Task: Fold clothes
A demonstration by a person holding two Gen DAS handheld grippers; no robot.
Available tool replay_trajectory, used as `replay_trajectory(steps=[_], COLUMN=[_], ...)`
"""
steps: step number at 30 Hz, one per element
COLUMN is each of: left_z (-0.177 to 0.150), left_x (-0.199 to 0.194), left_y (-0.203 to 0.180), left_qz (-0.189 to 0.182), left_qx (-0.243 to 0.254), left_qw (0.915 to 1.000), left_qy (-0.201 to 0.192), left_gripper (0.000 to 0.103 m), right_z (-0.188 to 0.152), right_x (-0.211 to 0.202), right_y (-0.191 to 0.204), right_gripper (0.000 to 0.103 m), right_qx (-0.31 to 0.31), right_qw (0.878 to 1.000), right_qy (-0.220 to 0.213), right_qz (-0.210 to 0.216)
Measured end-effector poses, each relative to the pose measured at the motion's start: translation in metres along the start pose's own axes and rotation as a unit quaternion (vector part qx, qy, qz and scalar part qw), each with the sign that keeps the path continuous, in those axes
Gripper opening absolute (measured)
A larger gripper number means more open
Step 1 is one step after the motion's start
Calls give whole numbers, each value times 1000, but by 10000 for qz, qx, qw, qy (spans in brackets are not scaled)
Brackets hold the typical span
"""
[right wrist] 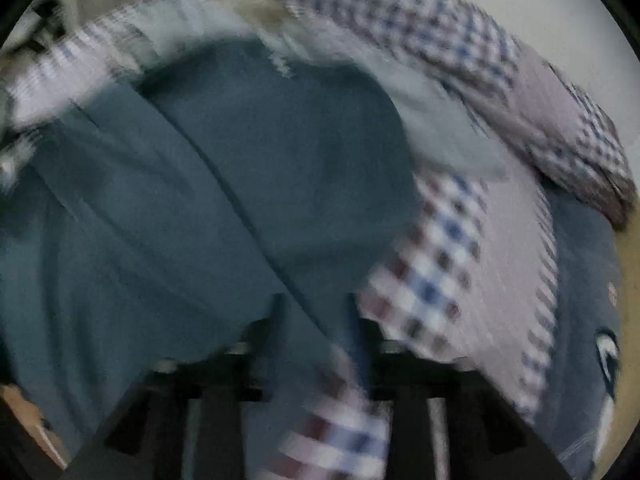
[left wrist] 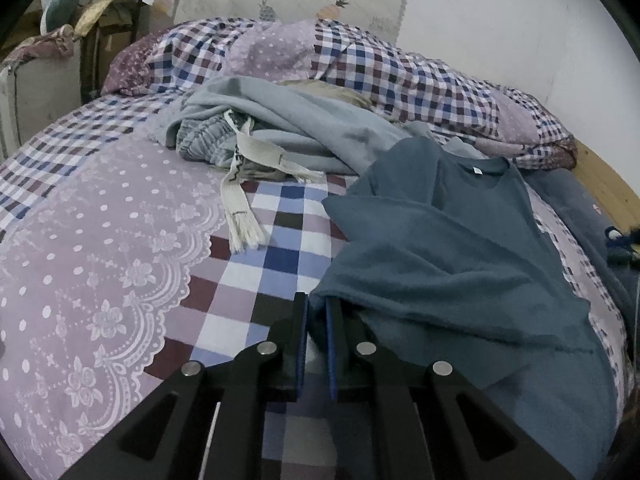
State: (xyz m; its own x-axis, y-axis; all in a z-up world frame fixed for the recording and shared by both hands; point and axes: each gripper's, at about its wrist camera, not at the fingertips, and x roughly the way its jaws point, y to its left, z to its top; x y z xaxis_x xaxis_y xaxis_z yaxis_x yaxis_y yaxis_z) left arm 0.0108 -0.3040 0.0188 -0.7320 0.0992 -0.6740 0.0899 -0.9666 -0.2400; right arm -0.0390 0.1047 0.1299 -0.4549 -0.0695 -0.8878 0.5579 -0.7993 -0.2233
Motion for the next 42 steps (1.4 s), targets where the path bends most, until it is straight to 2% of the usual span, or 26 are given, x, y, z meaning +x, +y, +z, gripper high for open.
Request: replay_trajectory(steps=[4, 7, 10, 13, 19, 22, 24, 28, 29, 30, 31, 32, 34, 37, 42], left_z=[1, 3, 7, 9, 12, 11, 11, 11, 11, 10, 10, 10, 10, 10, 10], left_x=[1, 5, 10, 14, 22, 21, 20, 19, 19, 18, 17, 16, 13, 8, 0], left_y=[4, 5, 6, 2, -8, -8, -7, -4, -4, -3, -2, -1, 1, 3, 3], left_qz=[-46, -61, -119, -238, -428, -553, -590, -625, -628, -630, -629, -629, -625, -597, -488], left_qx=[-29, -102, -158, -111, 28, 37, -26, -106, -125, -148, -174, -199, -240, -246, -129], left_qw=[10000, 9999, 9997, 9995, 9988, 9982, 9981, 9979, 9979, 9979, 9979, 9978, 9977, 9977, 9982], left_qy=[46, 86, 127, 161, 243, 215, 168, 96, 71, 46, 9, -28, -111, -226, -324], left_gripper=[20, 26, 28, 29, 29, 11, 7, 6, 5, 5, 5, 5, 5, 4, 4], right_z=[63, 117, 170, 212, 260, 276, 280, 280, 280, 279, 278, 278, 283, 299, 316], right_x=[-8, 8, 39, 73, 145, 169, 178, 187, 188, 189, 190, 190, 183, 160, 142], right_y=[46, 84, 121, 168, 215, 227, 233, 248, 252, 257, 261, 264, 258, 230, 192], right_gripper=[52, 52, 52, 52, 52, 52, 52, 52, 50, 39, 29, 2, 2, 1, 1], right_qx=[-83, -217, -330, -462, -679, -718, -798, -1001, -1074, -1175, -1270, -1337, -1160, -467, 231], right_qw=[9938, 9856, 9792, 9759, 9762, 9762, 9758, 9725, 9717, 9719, 9729, 9741, 9781, 9864, 9910], right_qy=[-582, -744, -700, -429, 373, 745, 919, 1135, 1170, 1184, 1181, 1164, 967, 372, -172], right_qz=[945, 1503, 1874, 2088, 2025, 1909, 1817, 1772, 1746, 1661, 1526, 1402, 1431, 1534, 1311])
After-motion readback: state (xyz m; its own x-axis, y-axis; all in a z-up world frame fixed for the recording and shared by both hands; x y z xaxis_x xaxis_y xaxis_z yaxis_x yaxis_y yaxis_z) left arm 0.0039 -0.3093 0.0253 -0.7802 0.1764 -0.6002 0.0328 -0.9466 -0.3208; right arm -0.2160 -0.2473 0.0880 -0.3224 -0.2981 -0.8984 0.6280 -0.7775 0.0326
